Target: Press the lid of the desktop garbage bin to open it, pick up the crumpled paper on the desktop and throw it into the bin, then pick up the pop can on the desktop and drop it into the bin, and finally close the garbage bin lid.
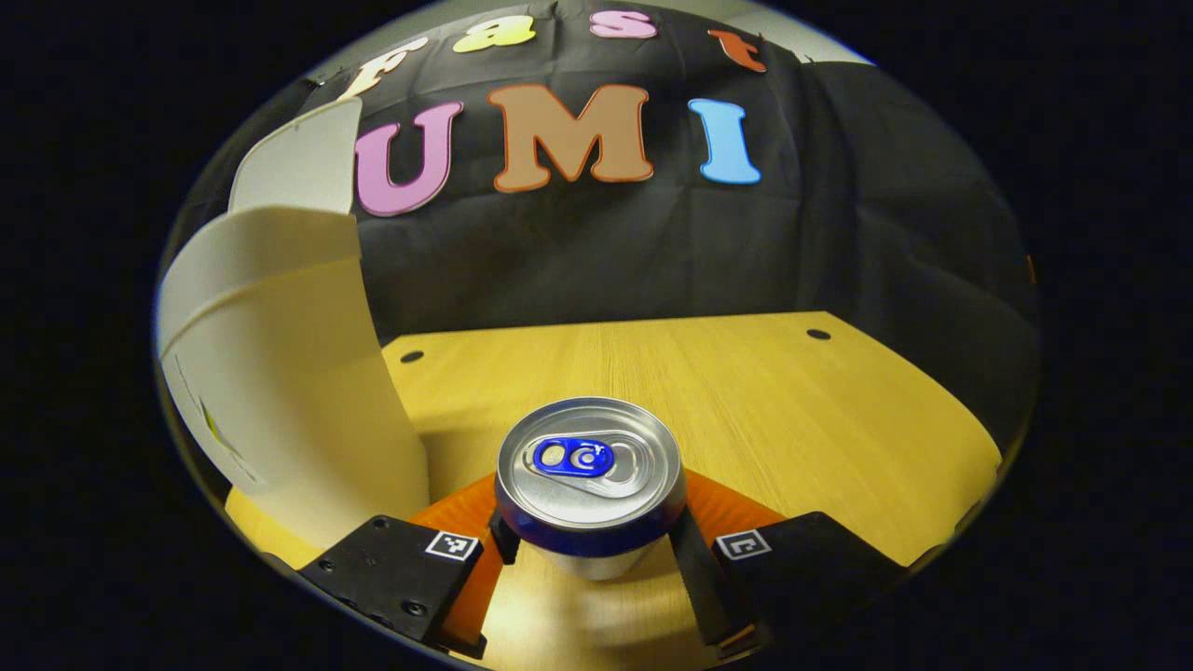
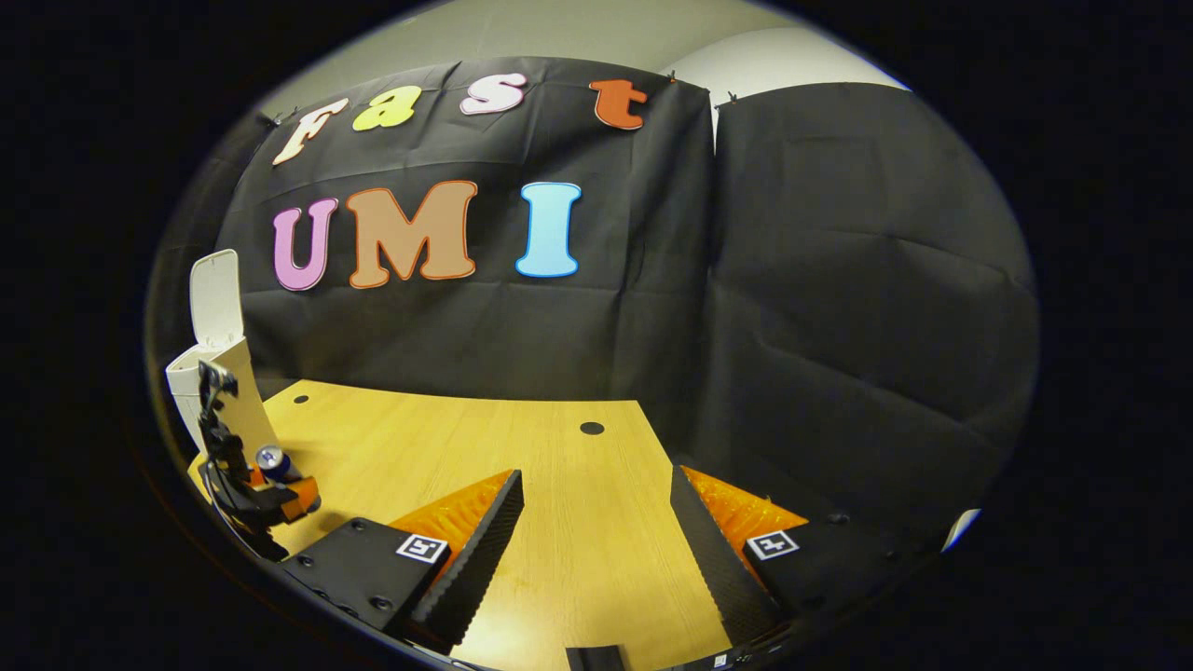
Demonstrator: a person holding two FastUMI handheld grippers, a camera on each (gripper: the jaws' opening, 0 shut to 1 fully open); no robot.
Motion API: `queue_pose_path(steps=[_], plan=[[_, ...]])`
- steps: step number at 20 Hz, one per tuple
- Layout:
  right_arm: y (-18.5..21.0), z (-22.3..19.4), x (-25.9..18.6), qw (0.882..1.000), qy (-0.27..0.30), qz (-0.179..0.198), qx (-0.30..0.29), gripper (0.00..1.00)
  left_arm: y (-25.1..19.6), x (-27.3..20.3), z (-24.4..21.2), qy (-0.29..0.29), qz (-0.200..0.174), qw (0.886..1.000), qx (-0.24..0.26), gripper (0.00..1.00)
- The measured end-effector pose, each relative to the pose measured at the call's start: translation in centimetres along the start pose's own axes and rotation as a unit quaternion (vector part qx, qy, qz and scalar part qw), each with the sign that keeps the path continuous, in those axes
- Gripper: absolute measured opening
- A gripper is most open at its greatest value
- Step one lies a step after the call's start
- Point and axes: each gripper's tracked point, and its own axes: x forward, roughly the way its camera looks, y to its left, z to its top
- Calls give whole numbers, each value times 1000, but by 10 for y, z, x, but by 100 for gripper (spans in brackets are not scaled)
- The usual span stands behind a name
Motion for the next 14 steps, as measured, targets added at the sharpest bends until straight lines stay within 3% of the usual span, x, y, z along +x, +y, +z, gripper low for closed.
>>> queue_pose_path(steps=[7, 14], plan=[[30, -6, 9, 999, 0, 38, 8, 100, 21, -30, 129, -116, 13, 992, 35, 76], [49, -11, 14, 998, 6, 65, 11, 100, 92, -54, 218, -185, 87, 979, 18, 75]])
